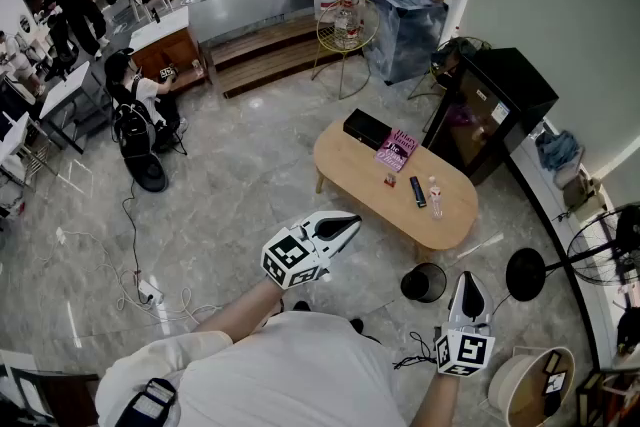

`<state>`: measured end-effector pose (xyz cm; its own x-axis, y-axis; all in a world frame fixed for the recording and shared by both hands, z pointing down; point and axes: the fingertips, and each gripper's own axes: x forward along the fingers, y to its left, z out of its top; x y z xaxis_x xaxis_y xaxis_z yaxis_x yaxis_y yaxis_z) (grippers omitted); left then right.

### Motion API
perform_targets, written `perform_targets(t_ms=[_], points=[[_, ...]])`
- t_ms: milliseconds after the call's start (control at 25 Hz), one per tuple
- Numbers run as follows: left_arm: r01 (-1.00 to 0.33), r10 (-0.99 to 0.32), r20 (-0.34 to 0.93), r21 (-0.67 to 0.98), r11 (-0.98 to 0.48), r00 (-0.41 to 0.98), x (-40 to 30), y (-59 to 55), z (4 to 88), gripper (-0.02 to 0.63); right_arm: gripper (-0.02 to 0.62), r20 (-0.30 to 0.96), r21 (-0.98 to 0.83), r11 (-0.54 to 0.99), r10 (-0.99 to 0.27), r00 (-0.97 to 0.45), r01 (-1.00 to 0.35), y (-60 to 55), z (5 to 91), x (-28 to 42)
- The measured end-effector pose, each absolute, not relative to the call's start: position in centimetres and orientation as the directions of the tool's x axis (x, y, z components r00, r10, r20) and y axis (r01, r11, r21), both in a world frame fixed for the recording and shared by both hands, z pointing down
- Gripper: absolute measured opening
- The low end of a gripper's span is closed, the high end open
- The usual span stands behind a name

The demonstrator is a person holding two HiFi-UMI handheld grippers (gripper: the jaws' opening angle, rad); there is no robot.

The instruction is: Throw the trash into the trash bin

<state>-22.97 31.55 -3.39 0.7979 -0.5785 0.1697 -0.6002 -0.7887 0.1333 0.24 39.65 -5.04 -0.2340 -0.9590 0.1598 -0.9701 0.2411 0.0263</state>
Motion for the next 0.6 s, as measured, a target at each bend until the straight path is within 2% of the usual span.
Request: perform_targets(t_ms=[600], points=[[-0.604, -0.58, 0.179, 0.138, -0.785, 0.794, -22.32, 31.86, -3.43, 0.007, 0.011, 0.131, -0.007, 0.235, -0.963, -0.233, -0.972, 39.53, -5.27, 0.9]])
